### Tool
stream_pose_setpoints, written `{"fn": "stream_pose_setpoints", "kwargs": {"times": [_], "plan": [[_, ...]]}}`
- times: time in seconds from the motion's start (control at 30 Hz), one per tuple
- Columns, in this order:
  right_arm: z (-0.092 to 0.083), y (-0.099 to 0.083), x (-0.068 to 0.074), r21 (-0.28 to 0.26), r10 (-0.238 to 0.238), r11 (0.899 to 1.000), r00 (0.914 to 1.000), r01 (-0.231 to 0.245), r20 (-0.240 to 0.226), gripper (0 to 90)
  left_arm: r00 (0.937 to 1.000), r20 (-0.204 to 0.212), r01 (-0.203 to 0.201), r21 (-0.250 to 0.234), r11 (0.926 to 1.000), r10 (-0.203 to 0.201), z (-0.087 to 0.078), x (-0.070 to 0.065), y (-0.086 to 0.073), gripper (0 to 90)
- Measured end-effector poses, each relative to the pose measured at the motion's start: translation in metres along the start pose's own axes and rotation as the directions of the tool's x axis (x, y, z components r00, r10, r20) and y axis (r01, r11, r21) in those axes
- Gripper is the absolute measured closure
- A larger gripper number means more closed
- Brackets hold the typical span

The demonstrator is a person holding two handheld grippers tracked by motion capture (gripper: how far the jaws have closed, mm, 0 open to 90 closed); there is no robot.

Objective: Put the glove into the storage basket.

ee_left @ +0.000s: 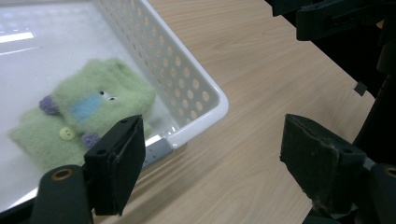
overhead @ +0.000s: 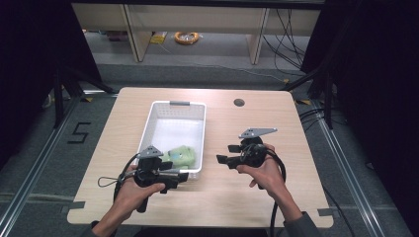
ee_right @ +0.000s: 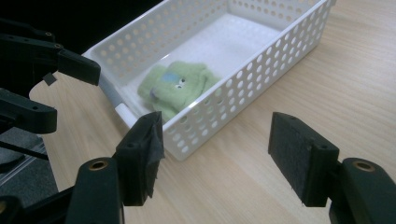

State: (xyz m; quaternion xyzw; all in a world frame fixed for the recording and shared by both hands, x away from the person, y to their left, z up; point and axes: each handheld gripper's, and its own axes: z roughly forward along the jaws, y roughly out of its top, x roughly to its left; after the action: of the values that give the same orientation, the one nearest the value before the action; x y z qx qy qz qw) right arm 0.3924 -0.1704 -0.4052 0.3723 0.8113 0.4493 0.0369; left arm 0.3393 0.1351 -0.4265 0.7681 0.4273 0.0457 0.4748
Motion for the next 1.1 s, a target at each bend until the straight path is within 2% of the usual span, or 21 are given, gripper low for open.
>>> {"fn": "stream_pose_setpoints", "kwargs": {"times": [0.03,0.07,0.13,0.17,0.3,0.33,0.47,0.5,0.6,0.67,0.7,0.77,0.8,0.87,0.9,1.1], "plan": [[-0.002,-0.004,0.000,-0.019,-0.003,1.000,1.0000,0.003,0.004,36.6,0.9995,0.024,0.022,-0.019,0.9996,-0.021,0.001,0.000,-0.002,21.7],[-0.002,-0.004,0.000,-0.019,-0.003,1.000,1.0000,0.003,0.004,36.6,0.9995,0.024,0.022,-0.019,0.9996,-0.021,0.001,0.000,-0.002,21.7],[-0.002,-0.008,-0.002,-0.006,-0.009,1.000,0.9999,0.009,-0.005,36.4,0.9998,0.017,0.002,-0.007,1.0000,-0.002,0.003,-0.001,-0.006,21.6],[-0.003,-0.011,-0.001,-0.022,0.015,1.000,0.9998,-0.015,0.012,36.2,0.9999,0.015,0.004,-0.017,0.9998,-0.004,0.002,-0.001,-0.008,21.7],[-0.005,-0.016,-0.005,-0.018,0.013,1.000,0.9999,-0.013,-0.005,35.6,0.9998,0.009,-0.016,-0.015,0.9998,0.016,0.001,-0.004,-0.010,21.7],[-0.006,-0.017,-0.006,-0.015,0.007,1.000,0.9999,-0.007,0.009,35.5,0.9994,-0.001,-0.034,-0.008,0.9994,0.034,0.001,-0.006,-0.011,21.7],[-0.007,-0.021,-0.006,-0.018,0.017,1.000,0.9998,-0.017,0.007,35.4,0.9992,0.001,-0.040,-0.003,0.9992,0.040,0.004,-0.009,-0.014,21.7],[-0.009,-0.023,-0.008,-0.023,0.009,1.000,1.0000,-0.009,-0.002,34.4,0.9988,-0.003,-0.050,0.011,0.9987,0.050,0.006,-0.010,-0.016,21.7],[-0.011,-0.025,-0.008,-0.029,0.004,1.000,0.9999,-0.004,0.009,33.7,0.9990,0.008,-0.044,0.017,0.9989,0.044,0.008,-0.011,-0.018,21.7],[-0.012,-0.027,-0.007,-0.028,0.022,0.999,0.9998,-0.021,0.004,33.5,0.9986,0.008,-0.053,0.023,0.9983,0.053,0.010,-0.011,-0.020,21.7],[-0.012,-0.028,-0.009,-0.031,0.005,0.999,1.0000,-0.005,0.004,33.4,0.9989,0.012,-0.046,0.022,0.9987,0.046,0.011,-0.012,-0.021,21.7],[-0.014,-0.032,-0.007,-0.027,0.036,0.999,0.9994,-0.036,0.003,32.6,0.9984,0.011,-0.056,0.029,0.9980,0.056,0.012,-0.014,-0.023,21.6],[-0.014,-0.032,-0.007,-0.027,0.036,0.999,0.9994,-0.036,0.003,32.6,0.9984,0.011,-0.056,0.029,0.9980,0.056,0.012,-0.014,-0.023,21.7],[-0.014,-0.034,-0.011,-0.034,0.001,0.999,1.0000,-0.001,0.001,31.4,0.9978,0.021,-0.064,0.033,0.9974,0.063,0.011,-0.015,-0.023,21.6],[-0.014,-0.039,-0.010,-0.036,0.019,0.999,0.9997,-0.019,0.014,31.3,0.9974,0.024,-0.068,0.025,0.9973,0.068,0.013,-0.017,-0.024,21.3],[-0.011,-0.051,-0.016,-0.009,0.039,0.999,0.9992,-0.039,0.009,28.2,0.9965,0.031,-0.078,0.037,0.9962,0.077,0.017,-0.019,-0.028,18.6]]}}
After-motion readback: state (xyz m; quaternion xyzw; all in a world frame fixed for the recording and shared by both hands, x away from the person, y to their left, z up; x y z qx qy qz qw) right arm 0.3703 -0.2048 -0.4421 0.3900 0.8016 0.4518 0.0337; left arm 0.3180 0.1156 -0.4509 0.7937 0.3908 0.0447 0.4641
